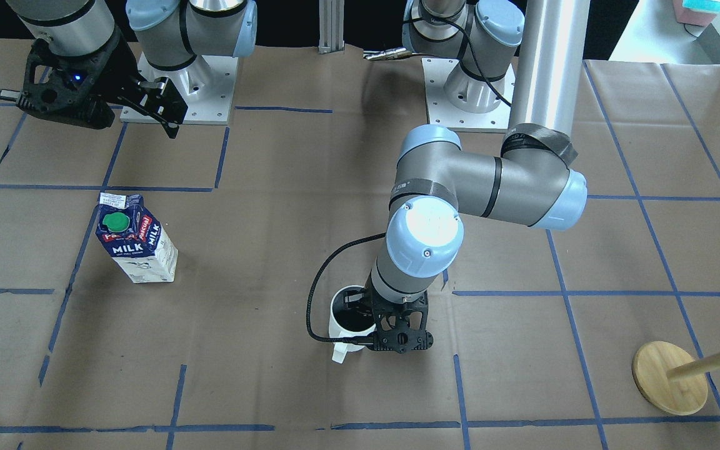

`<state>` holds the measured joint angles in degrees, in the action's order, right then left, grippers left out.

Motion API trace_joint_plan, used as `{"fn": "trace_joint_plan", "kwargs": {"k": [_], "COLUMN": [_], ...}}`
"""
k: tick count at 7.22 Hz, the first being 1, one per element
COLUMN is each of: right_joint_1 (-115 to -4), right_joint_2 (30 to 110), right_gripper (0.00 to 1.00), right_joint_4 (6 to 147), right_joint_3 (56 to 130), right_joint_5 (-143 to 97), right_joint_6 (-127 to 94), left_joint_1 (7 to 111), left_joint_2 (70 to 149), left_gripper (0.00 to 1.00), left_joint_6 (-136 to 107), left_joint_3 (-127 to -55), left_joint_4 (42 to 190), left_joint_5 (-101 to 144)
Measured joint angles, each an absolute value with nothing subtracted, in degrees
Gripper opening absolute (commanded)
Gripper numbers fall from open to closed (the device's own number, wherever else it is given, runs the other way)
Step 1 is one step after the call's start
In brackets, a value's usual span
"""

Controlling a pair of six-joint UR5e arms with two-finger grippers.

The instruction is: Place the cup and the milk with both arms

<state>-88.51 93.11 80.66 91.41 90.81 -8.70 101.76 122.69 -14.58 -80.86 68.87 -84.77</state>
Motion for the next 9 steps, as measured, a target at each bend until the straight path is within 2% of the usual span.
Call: {"fn": "trace_joint_plan", "kwargs": {"k": [3, 4, 5, 6, 7, 8, 9], "right_joint_1": [-88.53, -88.54, -88.54, -88.54, -88.57, -88.57, -88.56], "right_joint_2": [93.13, 93.13, 93.14, 93.15, 93.14, 93.11, 93.11], "right_gripper": [1.0, 1.0, 1.0, 1.0, 1.0, 1.0, 1.0], "right_joint_4": [80.64, 80.62, 80.6, 80.6, 80.62, 80.65, 80.66], "right_joint_3": [91.41, 91.41, 91.41, 91.4, 91.4, 91.41, 91.41], "right_joint_5": [90.82, 90.8, 90.79, 90.79, 90.79, 90.79, 90.79], "right_joint_6": [-8.72, -8.76, -8.78, -8.78, -8.77, -8.75, -8.77], "left_joint_1": [102.08, 102.11, 102.15, 102.18, 102.2, 102.21, 102.21], "left_joint_2": [126.44, 126.93, 127.26, 127.43, 127.46, 127.46, 127.37], "left_gripper": [0.03, 0.13, 0.33, 0.43, 0.77, 0.9, 0.99], "left_joint_6": [-16.02, -16.06, -16.08, -16.08, -16.08, -16.05, -15.97], "left_joint_3": [-76.04, -75.68, -75.61, -75.76, -76.06, -76.27, -76.41], "left_joint_4": [73.38, 73.78, 73.93, 73.98, 73.99, 74.02, 74.06], "left_joint_5": [-85.92, -86.81, -87.2, -87.36, -87.42, -87.46, -87.51]}}
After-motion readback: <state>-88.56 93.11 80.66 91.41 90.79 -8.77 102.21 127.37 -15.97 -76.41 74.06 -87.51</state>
